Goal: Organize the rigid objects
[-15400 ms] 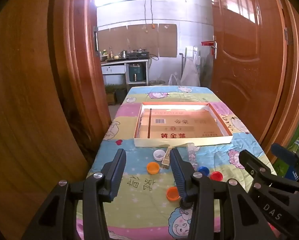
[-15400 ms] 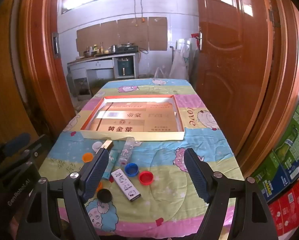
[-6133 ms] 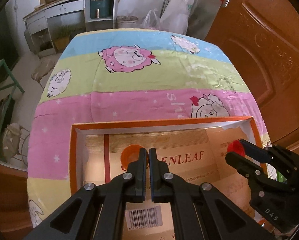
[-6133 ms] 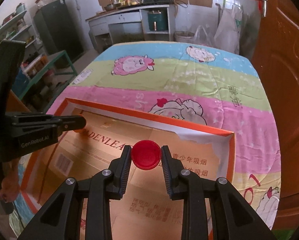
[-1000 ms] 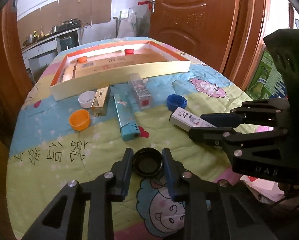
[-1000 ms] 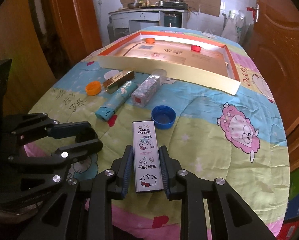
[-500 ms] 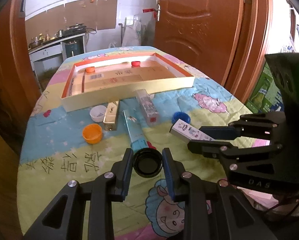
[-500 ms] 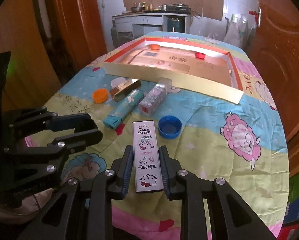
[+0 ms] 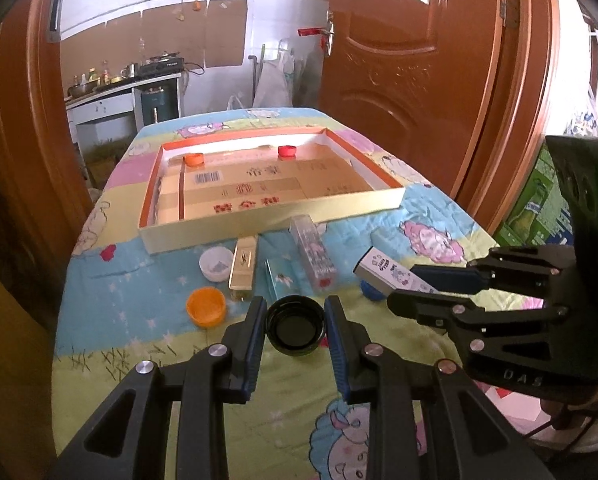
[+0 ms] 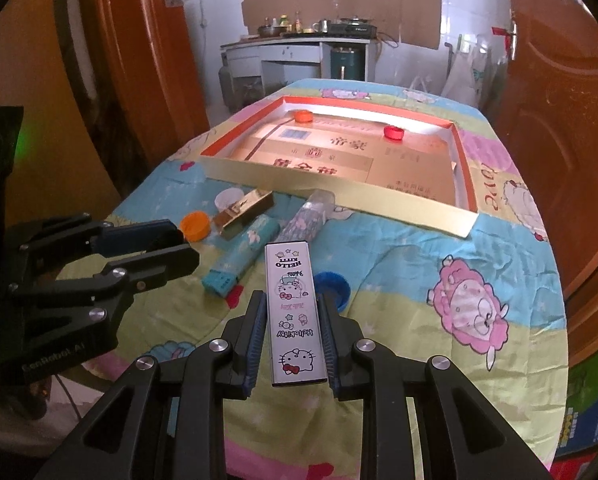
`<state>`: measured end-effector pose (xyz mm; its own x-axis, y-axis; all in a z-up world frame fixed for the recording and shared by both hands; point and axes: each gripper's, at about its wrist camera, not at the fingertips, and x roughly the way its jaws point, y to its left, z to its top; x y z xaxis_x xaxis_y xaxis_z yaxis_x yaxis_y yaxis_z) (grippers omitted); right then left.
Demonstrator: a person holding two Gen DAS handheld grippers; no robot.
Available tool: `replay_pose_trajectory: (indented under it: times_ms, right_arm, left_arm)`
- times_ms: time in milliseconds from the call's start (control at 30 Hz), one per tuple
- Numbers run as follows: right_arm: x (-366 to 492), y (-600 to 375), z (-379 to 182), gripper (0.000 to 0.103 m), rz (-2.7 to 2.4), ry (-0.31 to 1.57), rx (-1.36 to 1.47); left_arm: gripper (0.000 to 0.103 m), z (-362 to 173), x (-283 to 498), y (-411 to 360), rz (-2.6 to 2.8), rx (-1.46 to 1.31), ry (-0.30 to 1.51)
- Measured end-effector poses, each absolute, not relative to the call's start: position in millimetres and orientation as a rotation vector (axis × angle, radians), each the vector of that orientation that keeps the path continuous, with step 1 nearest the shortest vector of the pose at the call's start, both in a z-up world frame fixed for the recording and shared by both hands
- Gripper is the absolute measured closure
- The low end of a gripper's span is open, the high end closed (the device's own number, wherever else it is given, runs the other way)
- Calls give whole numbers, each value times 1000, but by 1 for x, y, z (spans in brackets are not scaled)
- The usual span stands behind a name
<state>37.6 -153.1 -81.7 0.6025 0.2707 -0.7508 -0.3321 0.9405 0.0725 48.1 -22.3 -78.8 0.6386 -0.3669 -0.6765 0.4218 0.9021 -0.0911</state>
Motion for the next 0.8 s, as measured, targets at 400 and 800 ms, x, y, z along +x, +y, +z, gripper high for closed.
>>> replay_pose_trajectory:
  times_ms: [400,800]
  right_arm:
    - [60,-160,-72,76,338,843,-60]
    - [84,-172,-68,76,321,839,-39]
  left_arm:
    - [73,-64,80,-29,-448,74,728]
    - [73,-58,110,-36,-431,68,731]
